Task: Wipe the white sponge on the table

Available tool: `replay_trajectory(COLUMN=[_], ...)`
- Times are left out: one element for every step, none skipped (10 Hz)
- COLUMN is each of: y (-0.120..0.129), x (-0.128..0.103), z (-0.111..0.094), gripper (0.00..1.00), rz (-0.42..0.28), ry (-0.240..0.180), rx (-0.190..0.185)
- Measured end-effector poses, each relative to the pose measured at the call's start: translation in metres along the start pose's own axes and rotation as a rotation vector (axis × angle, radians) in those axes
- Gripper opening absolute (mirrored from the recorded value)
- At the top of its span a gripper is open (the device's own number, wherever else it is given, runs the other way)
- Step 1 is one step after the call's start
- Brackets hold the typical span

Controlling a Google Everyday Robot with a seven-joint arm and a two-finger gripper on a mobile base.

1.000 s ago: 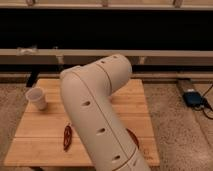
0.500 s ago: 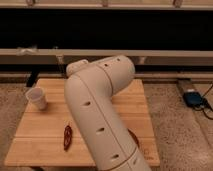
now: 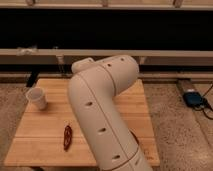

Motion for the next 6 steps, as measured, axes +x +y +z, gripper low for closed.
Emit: replay_trajectory(y=[-0.006,-0.014,-0.025,-0.034,-0.039,-0.048], x=[0.000,0.002,0.005,0.009,0.011,0.017], z=[0.000,0.000,-0.001,-0.002,-0.002,-0.002], gripper=[0.02,0.02,0.02,0.02,0.02,0.02], rz=[0.015,0.034,0.060,0.079,0.092,0.111], ry=[-0.002,-0.003,-0.005,-0.007,-0.009,-0.007], rx=[0.003,0.009,0.015,0.024,0.027,0.037])
